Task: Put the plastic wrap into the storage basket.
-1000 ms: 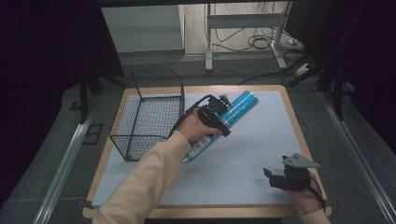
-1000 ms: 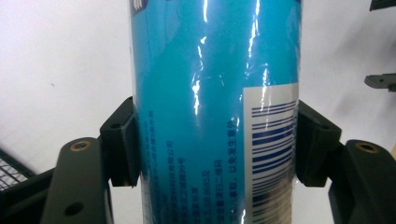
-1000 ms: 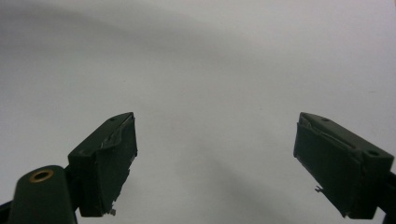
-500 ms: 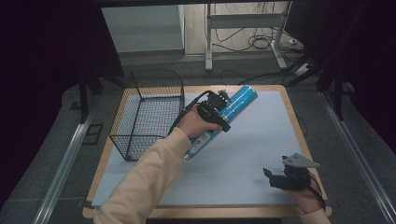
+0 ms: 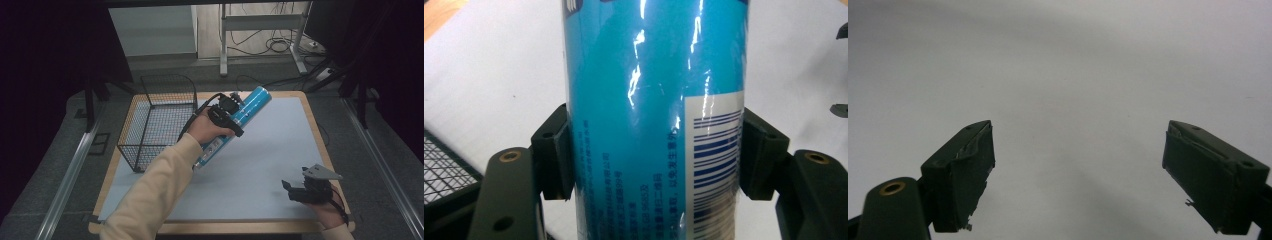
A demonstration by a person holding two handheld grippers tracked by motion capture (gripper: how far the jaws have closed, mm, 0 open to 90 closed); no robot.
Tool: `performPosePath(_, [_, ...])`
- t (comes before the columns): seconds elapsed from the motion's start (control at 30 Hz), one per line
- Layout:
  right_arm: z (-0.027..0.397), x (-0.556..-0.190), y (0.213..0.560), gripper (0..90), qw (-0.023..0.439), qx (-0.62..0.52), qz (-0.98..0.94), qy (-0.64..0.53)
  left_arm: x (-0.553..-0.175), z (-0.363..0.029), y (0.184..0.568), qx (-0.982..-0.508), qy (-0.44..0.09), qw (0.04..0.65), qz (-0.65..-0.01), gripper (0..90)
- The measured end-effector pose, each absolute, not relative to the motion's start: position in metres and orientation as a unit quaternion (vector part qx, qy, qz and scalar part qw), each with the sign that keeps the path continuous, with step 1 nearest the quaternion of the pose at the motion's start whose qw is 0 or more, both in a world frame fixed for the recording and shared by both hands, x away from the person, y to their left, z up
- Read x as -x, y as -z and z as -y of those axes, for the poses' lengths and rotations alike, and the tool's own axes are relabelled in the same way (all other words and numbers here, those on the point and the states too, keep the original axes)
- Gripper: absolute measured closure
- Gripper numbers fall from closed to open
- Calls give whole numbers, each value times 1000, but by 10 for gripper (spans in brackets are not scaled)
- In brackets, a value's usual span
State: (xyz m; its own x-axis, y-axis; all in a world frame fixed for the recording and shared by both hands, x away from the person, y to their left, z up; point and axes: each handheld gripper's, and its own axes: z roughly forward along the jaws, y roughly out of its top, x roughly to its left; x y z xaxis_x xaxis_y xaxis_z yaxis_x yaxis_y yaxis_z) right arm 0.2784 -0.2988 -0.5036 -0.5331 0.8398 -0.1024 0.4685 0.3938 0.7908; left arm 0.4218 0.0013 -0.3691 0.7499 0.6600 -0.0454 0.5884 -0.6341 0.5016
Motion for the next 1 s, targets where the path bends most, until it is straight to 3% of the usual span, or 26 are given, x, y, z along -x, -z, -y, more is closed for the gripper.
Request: performPosePath(1.0, [300, -278, 503, 137, 253, -413, -793, -369, -438, -12, 326, -893, -94, 252, -361, 318])
